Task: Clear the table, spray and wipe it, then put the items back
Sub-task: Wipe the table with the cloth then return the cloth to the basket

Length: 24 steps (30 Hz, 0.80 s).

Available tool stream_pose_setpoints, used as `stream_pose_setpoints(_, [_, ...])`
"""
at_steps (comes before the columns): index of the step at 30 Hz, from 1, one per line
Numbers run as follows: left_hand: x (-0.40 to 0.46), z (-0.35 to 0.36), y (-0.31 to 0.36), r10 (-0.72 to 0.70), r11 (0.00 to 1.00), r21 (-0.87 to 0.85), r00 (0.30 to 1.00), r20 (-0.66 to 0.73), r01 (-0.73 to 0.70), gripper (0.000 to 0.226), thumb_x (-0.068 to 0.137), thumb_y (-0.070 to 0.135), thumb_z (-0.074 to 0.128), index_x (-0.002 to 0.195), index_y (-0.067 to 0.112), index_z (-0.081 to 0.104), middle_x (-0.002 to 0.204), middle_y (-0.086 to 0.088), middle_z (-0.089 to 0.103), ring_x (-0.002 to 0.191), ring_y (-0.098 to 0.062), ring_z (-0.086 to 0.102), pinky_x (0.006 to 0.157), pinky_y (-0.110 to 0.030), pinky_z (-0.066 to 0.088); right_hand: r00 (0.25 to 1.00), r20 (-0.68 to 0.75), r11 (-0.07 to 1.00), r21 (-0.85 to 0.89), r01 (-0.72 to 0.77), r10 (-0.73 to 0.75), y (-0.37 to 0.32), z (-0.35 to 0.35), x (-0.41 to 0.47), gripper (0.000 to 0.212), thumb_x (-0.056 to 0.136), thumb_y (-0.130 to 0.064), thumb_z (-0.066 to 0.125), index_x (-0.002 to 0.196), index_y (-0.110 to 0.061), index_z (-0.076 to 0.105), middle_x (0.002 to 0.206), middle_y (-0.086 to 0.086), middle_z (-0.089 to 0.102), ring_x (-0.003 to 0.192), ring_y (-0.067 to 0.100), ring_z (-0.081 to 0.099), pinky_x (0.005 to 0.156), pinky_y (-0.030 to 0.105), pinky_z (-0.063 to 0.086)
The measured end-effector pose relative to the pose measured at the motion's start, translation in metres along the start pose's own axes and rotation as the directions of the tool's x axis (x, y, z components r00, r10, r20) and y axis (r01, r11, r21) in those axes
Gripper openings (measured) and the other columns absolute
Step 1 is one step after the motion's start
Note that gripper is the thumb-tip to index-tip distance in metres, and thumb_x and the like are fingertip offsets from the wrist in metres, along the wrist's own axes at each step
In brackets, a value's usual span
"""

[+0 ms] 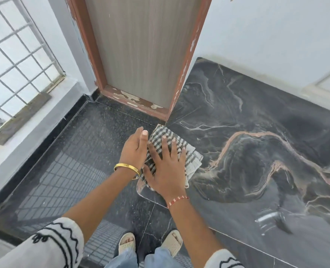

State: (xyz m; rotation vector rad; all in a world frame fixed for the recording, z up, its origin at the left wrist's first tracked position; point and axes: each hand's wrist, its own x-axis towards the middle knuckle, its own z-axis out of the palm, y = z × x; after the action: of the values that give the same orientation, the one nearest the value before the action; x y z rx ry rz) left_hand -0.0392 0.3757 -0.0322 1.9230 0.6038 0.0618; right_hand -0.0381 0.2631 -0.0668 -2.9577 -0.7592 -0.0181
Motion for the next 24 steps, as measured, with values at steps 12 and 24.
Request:
stream_pose_setpoints(12, [0.004,-0.002,0.002,0.065,0.979,0.187,0.995,0.076,-0.078,0.052,0.098,0.036,0.024,0.142,0.010,0.031,0.148,-0.010,0.036,0.138,-0.023,0.031,0.117,-0.042,0.019,0.993,0.037,0.993,-0.001,-0.117,0.117,0.013,0.001,0.007,0.069,0.082,-0.069,0.026,0.142,-0.035,0.034,0.153,0.008,0.031,0.139,0.038,0.030,0.106,0.065,0.021])
stream_pose_setpoints(24, [0.004,-0.006,-0.005,0.074,0.972,0.219,0.997,0.034,-0.080,0.052,0.098,0.037,0.023,0.142,0.009,0.032,0.148,-0.009,0.036,0.138,-0.023,0.032,0.117,-0.041,0.019,0.981,0.035,0.982,-0.022,-0.188,0.188,0.036,0.006,0.078,0.068,0.088,-0.063,0.028,0.148,-0.033,0.019,0.158,0.011,0.015,0.144,0.039,0.012,0.109,0.066,0.009])
